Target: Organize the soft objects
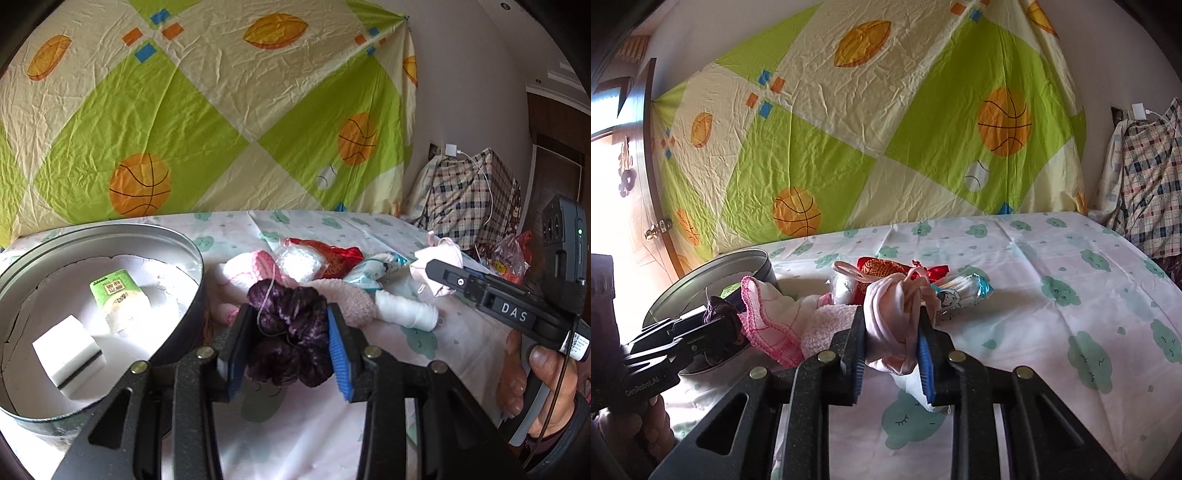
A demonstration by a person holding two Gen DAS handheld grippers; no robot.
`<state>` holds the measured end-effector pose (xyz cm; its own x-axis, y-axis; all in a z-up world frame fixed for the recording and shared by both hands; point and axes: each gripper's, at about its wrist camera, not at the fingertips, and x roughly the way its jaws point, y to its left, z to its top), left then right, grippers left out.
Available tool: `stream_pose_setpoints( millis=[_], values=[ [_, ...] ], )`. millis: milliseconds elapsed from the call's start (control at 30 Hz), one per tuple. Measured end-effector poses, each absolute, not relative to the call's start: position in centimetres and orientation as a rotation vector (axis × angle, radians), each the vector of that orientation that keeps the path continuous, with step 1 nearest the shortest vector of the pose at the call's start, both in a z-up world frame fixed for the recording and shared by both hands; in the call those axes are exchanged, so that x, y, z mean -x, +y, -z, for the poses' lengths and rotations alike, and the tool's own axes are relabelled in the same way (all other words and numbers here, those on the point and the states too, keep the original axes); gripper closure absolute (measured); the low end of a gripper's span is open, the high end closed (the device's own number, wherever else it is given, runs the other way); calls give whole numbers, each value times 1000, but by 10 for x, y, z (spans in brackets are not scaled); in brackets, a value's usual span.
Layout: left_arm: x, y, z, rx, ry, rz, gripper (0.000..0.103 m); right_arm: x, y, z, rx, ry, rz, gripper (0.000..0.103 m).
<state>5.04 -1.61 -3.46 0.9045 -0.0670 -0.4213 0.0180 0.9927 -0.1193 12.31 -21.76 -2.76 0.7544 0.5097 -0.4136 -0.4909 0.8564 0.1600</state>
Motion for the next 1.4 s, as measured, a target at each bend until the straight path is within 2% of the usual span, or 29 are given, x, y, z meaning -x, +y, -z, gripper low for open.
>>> stream_pose_setpoints(
  millis=[600,1400],
  values=[
    [-35,-10,31,128,345,-31,65,-101,-230,19,-65,312,-504,77],
    [-20,6,29,134,294,-93,65,-73,-199,21,-46,249,-482,77]
  ],
)
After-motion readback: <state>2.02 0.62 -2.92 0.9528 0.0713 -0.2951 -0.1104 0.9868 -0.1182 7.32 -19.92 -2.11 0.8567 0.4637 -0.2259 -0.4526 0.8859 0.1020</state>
